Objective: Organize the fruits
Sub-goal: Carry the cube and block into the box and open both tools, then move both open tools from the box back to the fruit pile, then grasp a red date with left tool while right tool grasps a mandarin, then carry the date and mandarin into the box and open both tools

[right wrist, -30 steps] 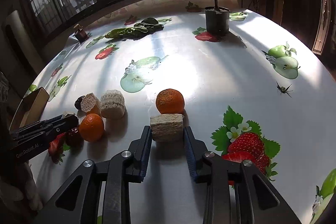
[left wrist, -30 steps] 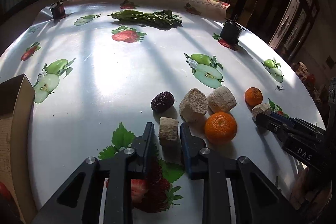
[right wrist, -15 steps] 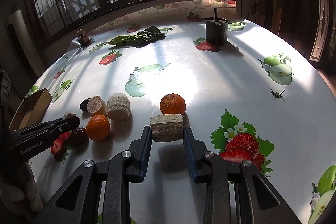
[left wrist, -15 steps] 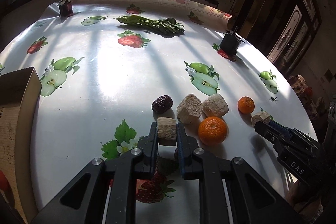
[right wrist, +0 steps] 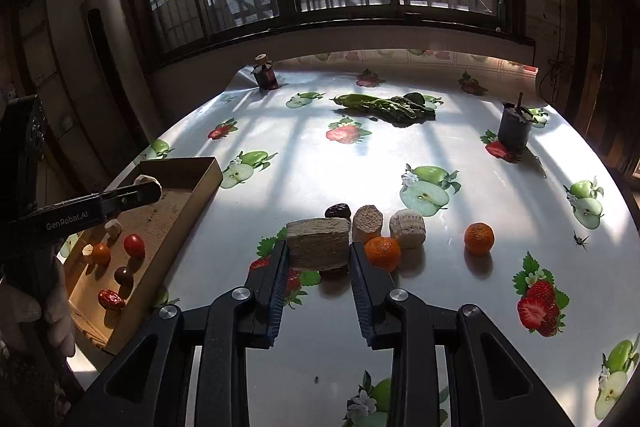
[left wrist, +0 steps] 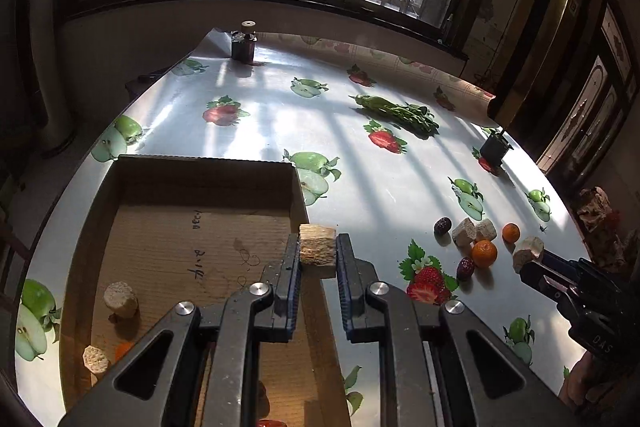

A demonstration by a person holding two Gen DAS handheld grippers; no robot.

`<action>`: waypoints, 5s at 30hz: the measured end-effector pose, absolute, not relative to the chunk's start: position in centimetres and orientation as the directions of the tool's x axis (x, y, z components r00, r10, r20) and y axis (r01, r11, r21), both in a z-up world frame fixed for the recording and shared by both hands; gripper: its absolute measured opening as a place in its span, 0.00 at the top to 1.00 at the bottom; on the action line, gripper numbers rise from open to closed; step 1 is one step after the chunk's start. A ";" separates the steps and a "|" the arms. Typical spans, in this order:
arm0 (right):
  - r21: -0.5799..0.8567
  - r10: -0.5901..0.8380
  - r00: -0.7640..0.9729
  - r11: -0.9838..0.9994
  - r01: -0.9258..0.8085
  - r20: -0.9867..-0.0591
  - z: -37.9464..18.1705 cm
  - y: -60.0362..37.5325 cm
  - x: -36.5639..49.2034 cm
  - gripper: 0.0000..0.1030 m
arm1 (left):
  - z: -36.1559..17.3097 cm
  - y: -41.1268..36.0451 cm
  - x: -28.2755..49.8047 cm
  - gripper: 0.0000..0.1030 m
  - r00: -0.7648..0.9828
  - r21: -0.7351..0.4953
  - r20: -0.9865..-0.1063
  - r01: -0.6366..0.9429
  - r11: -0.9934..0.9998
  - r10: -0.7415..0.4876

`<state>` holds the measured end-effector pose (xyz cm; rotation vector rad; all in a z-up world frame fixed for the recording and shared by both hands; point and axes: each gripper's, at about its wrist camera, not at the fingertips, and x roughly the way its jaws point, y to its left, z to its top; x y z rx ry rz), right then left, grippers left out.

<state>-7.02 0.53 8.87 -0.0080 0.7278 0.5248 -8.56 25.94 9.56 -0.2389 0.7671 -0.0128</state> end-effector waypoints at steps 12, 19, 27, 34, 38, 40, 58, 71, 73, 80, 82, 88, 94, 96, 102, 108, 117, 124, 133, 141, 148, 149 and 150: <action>0.188 0.554 0.399 0.725 -0.662 -0.731 5.7 18.0 -5.6 0.68 | 5.8 36.5 -6.4 0.85 0.586 -0.097 -0.807 -0.259 0.961 0.077; 0.153 0.497 0.374 0.737 -0.658 -0.783 2.9 21.7 -4.3 0.68 | 3.6 37.3 -5.4 0.85 0.540 -0.108 -0.840 -0.267 0.958 0.055; 0.157 0.491 0.365 0.740 -0.654 -0.791 2.2 22.2 -3.9 0.67 | 3.3 37.8 -6.0 0.77 0.540 -0.160 -0.841 -0.295 0.942 0.026; 0.179 0.518 0.400 0.752 -0.635 -0.756 3.9 20.6 -4.5 0.56 | 6.9 37.1 -9.0 0.55 0.622 -0.208 -0.782 -0.315 0.926 0.036; 0.186 0.534 0.432 0.758 -0.625 -0.727 5.1 18.4 -5.7 0.48 | 9.1 34.8 -11.1 0.48 0.679 -0.227 -0.734 -0.283 0.932 0.027; 0.193 0.537 0.444 0.766 -0.614 -0.718 5.5 17.2 -6.2 0.47 | 9.9 33.3 -12.0 0.47 0.701 -0.237 -0.713 -0.257 0.937 0.011; 0.222 0.492 0.545 0.845 -0.487 -0.679 6.3 3.3 -8.1 0.40 | 10.2 22.3 -15.7 0.44 0.715 -0.269 -0.697 -0.180 0.946 -0.062; 0.257 0.359 0.662 0.933 -0.251 -0.658 6.8 -10.7 -7.0 0.38 | 7.5 16.6 -13.3 0.41 0.646 -0.227 -0.756 -0.106 0.968 -0.107; 0.248 0.311 0.674 0.950 -0.192 -0.671 6.6 -13.1 -6.3 0.38 | 7.1 15.6 -12.7 0.41 0.638 -0.225 -0.760 -0.079 0.971 -0.124; 0.307 0.289 0.636 0.948 -0.085 -0.715 4.9 -16.7 -2.3 0.38 | 5.6 13.0 -10.8 0.41 0.611 -0.204 -0.777 -0.014 0.979 -0.153; 0.331 0.298 0.620 0.941 -0.064 -0.726 4.2 -16.4 -0.5 0.38 | 5.5 12.1 -10.0 0.41 0.605 -0.193 -0.779 0.017 0.981 -0.164; 0.358 0.293 0.601 0.934 -0.013 -0.743 2.4 -15.6 3.0 0.38 | 4.9 8.7 -6.6 0.41 0.598 -0.172 -0.772 0.131 0.976 -0.216; 0.319 0.289 0.622 0.945 -0.065 -0.728 1.6 -14.4 3.8 0.38 | 3.2 5.8 -3.2 0.46 0.596 -0.130 -0.768 0.213 0.968 -0.234; 0.305 0.285 0.635 0.949 -0.081 -0.718 1.6 -14.2 3.9 0.39 | 2.7 5.4 -2.5 0.46 0.591 -0.126 -0.770 0.231 0.965 -0.241; 0.309 0.294 0.617 0.947 -0.086 -0.730 0.6 -13.9 4.7 0.43 | 1.1 4.6 -1.8 0.54 0.567 -0.139 -0.775 0.279 0.950 -0.280; 0.259 0.267 0.624 0.960 -0.106 -0.734 0.4 -12.9 4.6 0.43 | 1.0 4.7 -1.9 0.61 0.586 -0.145 -0.761 0.266 0.953 -0.280; 0.222 0.243 0.644 0.968 -0.116 -0.726 0.6 -12.4 3.8 0.69 | 1.0 5.6 -2.1 0.80 0.603 -0.175 -0.747 0.227 0.958 -0.280; 0.235 0.249 0.649 0.966 -0.109 -0.719 0.6 -12.6 3.3 0.69 | 0.9 5.9 -1.9 0.80 0.602 -0.194 -0.745 0.218 0.956 -0.288; 0.275 0.245 0.641 0.960 -0.056 -0.727 0.3 -13.8 3.3 0.69 | 2.0 6.8 -2.8 0.79 0.623 -0.223 -0.727 0.186 0.957 -0.290; 0.209 0.266 0.669 0.964 -0.166 -0.694 5.4 -9.8 -1.5 0.68 | 6.7 12.5 -8.8 0.79 0.691 -0.253 -0.664 0.150 0.956 -0.284; 0.239 0.446 0.604 0.887 -0.394 -0.661 7.8 1.0 -3.9 0.68 | 8.1 23.0 -11.1 0.79 0.719 -0.160 -0.690 -0.040 0.986 -0.083; 0.241 0.469 0.585 0.872 -0.425 -0.662 7.8 2.7 -4.1 0.68 | 8.0 24.7 -10.8 0.79 0.708 -0.134 -0.705 -0.082 0.988 -0.037; 0.243 0.492 0.561 0.854 -0.460 -0.666 7.7 4.7 -4.2 0.68 | 7.8 26.1 -10.6 0.79 0.696 -0.115 -0.718 -0.114 0.987 -0.003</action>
